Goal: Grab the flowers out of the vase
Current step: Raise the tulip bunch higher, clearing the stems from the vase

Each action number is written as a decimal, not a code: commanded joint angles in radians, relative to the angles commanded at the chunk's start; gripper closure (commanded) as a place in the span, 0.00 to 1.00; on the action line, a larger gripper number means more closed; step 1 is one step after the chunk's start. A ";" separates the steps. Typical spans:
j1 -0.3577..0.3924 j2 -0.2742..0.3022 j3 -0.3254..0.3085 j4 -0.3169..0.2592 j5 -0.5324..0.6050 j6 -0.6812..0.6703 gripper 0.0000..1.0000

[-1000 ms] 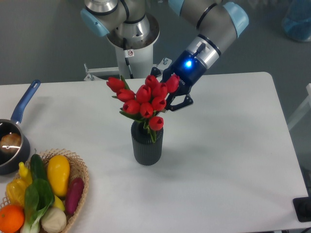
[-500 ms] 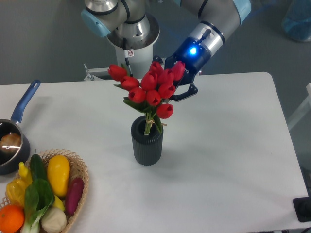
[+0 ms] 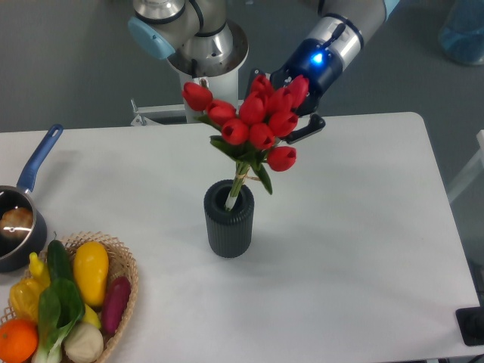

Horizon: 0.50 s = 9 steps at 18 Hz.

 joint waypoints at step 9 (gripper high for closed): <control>0.043 -0.006 0.034 0.000 -0.037 -0.052 0.63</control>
